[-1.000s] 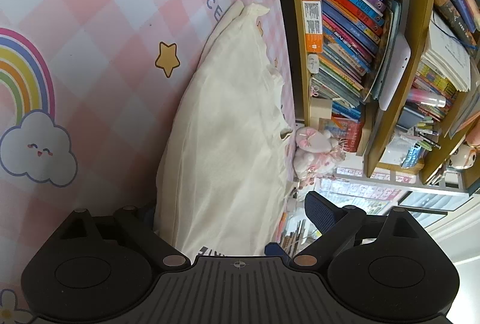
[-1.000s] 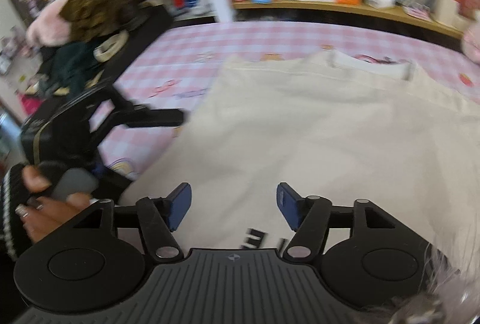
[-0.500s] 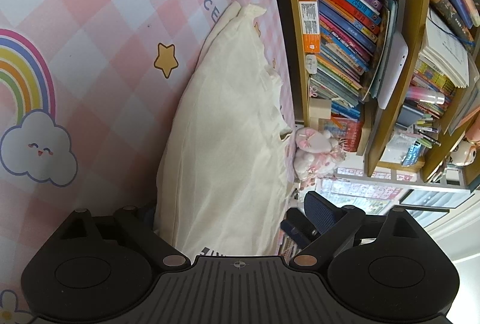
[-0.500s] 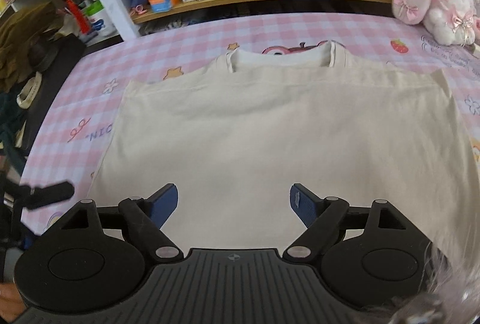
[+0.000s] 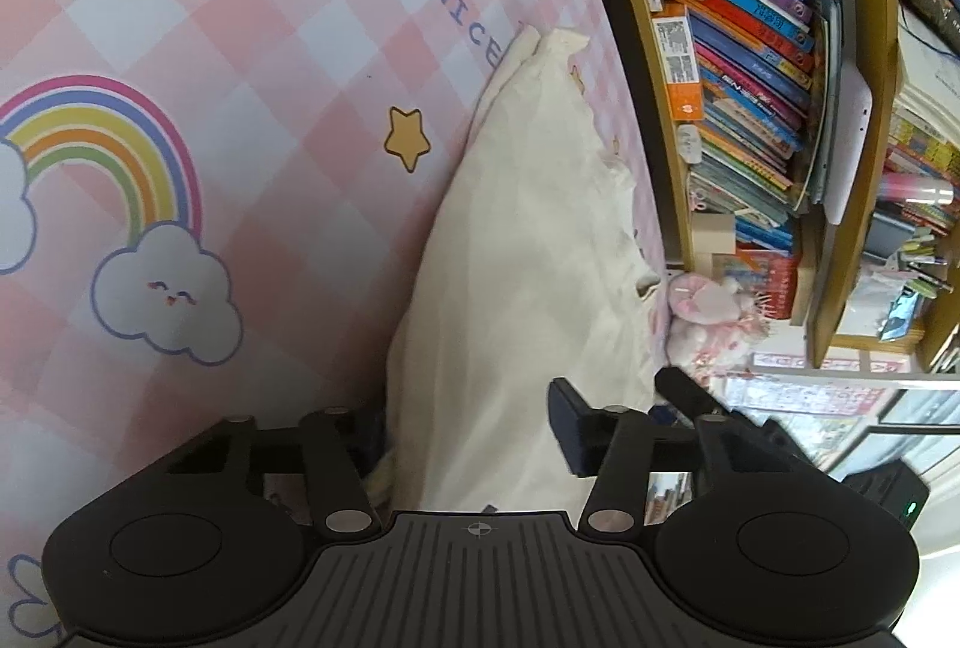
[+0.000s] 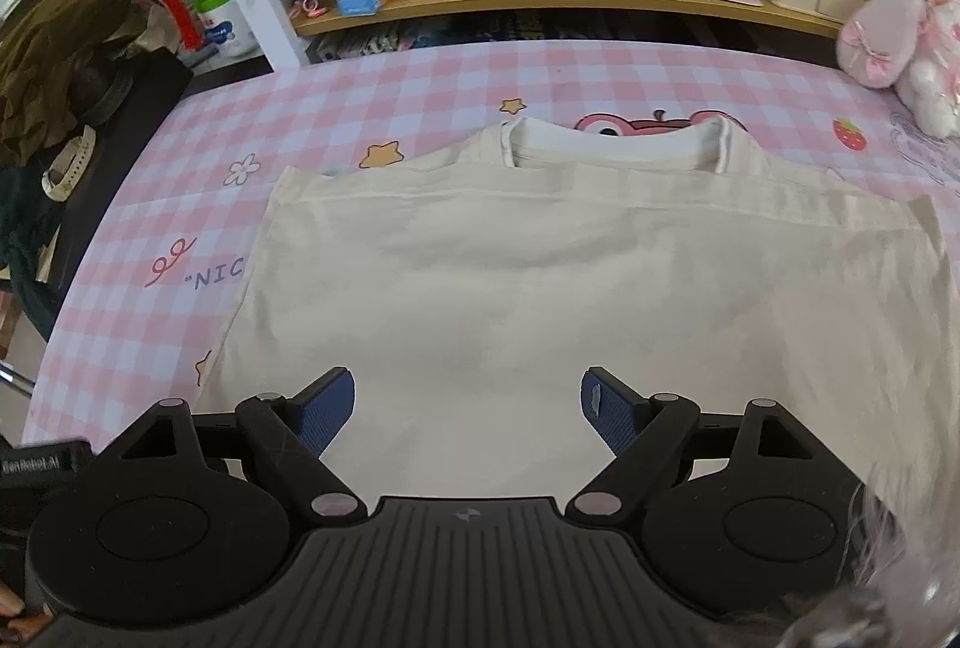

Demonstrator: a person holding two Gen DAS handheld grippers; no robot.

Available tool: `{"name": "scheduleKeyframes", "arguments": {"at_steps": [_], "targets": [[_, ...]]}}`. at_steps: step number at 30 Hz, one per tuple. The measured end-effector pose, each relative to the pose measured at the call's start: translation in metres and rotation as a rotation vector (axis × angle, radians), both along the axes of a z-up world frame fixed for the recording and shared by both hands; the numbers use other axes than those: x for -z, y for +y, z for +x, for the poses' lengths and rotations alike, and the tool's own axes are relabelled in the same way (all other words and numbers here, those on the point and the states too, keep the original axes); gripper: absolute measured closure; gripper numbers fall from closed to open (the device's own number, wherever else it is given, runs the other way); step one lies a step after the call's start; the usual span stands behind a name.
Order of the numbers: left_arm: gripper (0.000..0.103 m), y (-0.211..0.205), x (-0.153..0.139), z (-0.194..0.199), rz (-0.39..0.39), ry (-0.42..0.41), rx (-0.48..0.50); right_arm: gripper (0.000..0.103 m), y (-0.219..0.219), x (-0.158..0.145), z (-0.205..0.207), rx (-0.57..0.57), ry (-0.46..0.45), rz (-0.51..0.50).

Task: Fold clothes
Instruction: 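Grasp a white strap of the canvas tote bag with the left gripper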

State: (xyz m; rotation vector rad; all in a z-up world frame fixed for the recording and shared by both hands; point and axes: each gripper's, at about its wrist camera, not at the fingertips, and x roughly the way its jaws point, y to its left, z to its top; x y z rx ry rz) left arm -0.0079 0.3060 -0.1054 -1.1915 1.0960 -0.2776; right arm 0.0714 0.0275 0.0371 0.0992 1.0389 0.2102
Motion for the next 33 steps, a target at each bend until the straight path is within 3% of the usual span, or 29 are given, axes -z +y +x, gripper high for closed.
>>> {"name": "scheduleKeyframes", "arguments": {"at_steps": [6, 9, 19, 33], "targets": [[0.076, -0.001, -0.002, -0.005, 0.051, -0.004, 0.006, 0.019, 0.011, 0.004, 0.029, -0.003, 0.044, -0.021], [0.092, -0.002, -0.007, -0.007, 0.089, -0.027, 0.022, 0.018, 0.021, 0.005, 0.044, -0.014, 0.065, -0.046], [0.094, -0.021, -0.042, -0.006, 0.224, -0.202, 0.126, 0.018, 0.083, -0.002, 0.077, -0.146, 0.044, -0.192], [0.094, -0.024, -0.047, -0.005, 0.242, -0.226, 0.164, 0.018, 0.18, 0.008, 0.093, -0.383, 0.096, -0.354]]}}
